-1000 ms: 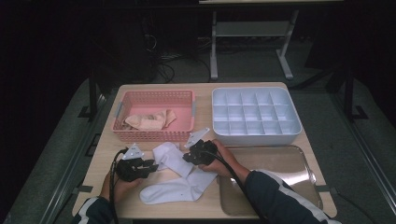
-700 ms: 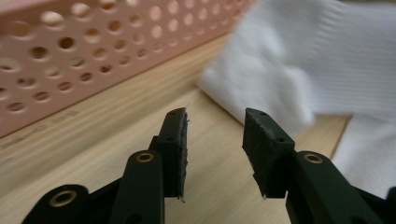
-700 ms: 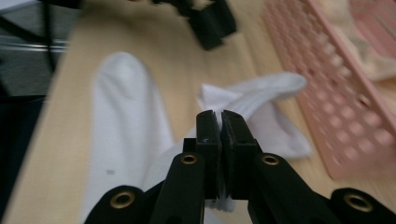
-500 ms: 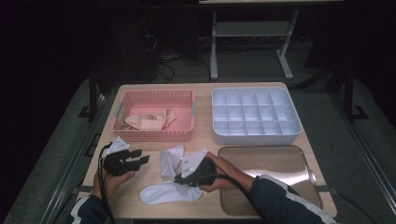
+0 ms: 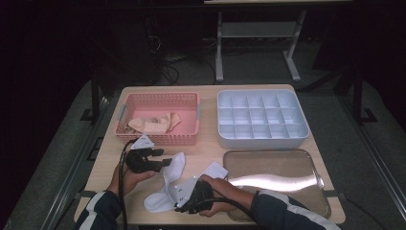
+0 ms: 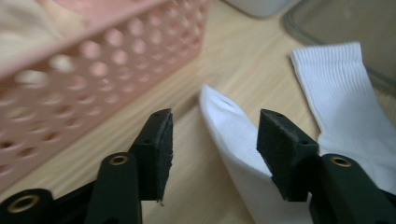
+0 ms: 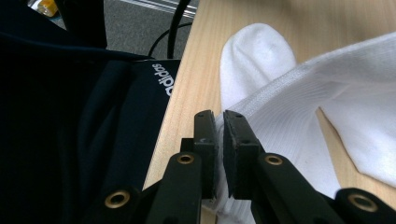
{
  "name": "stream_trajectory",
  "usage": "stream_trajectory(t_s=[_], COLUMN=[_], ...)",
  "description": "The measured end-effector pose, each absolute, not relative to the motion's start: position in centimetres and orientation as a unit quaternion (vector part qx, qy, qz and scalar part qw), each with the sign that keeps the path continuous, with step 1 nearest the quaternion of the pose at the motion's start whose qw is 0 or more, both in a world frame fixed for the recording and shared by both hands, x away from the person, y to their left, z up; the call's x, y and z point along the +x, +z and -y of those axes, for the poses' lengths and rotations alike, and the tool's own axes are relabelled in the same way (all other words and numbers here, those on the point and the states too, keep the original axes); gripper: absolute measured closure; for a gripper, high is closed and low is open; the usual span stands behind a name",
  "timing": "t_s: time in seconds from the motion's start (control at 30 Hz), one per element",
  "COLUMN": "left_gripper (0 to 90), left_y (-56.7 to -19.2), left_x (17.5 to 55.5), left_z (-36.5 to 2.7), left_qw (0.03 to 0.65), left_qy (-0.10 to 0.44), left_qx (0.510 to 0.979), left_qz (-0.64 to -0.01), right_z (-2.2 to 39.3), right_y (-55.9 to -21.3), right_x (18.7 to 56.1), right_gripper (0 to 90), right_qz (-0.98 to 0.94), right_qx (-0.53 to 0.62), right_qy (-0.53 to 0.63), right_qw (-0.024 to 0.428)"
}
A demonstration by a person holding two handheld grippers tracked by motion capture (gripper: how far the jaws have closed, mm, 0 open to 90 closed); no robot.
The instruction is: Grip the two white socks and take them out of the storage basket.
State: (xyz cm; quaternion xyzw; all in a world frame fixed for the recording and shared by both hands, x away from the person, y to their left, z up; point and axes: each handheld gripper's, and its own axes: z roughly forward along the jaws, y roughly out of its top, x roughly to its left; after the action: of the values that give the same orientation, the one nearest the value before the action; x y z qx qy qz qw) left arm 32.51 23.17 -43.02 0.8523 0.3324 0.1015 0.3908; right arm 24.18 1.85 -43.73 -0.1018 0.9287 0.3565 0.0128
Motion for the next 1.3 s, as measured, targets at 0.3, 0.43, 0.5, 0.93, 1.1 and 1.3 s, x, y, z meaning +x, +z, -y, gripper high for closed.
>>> stream_trajectory(t_s=[0.3,0.43,0.5,0.93,1.1,1.3], left_gripper=[73.0,87.6,88.3,86.9,88.3,88.8], left_y=[-45.2,-44.7,-43.4,-41.3,-41.4,-42.2], left_x=[33.7,33.6,33.3,31.4,31.5,31.0], left_z=[-22.9,-23.5,-24.3,-28.4,-28.5,-28.5], left_qw=[0.330,0.354,0.386,0.472,0.473,0.446], left_qy=[0.067,0.083,0.107,0.188,0.190,0.182], left_qx=[0.868,0.853,0.836,0.758,0.750,0.771], left_qz=[-0.365,-0.373,-0.375,-0.410,-0.421,-0.417], right_z=[-1.7,-1.5,-1.4,1.4,1.6,2.1], right_y=[-43.5,-42.6,-42.1,-40.3,-40.9,-41.0], right_x=[24.1,24.3,24.4,29.3,31.2,32.0], right_gripper=[84.5,85.2,85.4,86.1,86.1,86.0], right_qz=[-0.928,-0.926,-0.926,-0.932,-0.934,-0.930], right_qx=[-0.102,-0.100,-0.100,-0.053,-0.031,-0.034], right_qy=[0.357,0.362,0.363,0.328,0.310,0.325], right_qw=[0.018,0.028,0.038,0.145,0.173,0.168])
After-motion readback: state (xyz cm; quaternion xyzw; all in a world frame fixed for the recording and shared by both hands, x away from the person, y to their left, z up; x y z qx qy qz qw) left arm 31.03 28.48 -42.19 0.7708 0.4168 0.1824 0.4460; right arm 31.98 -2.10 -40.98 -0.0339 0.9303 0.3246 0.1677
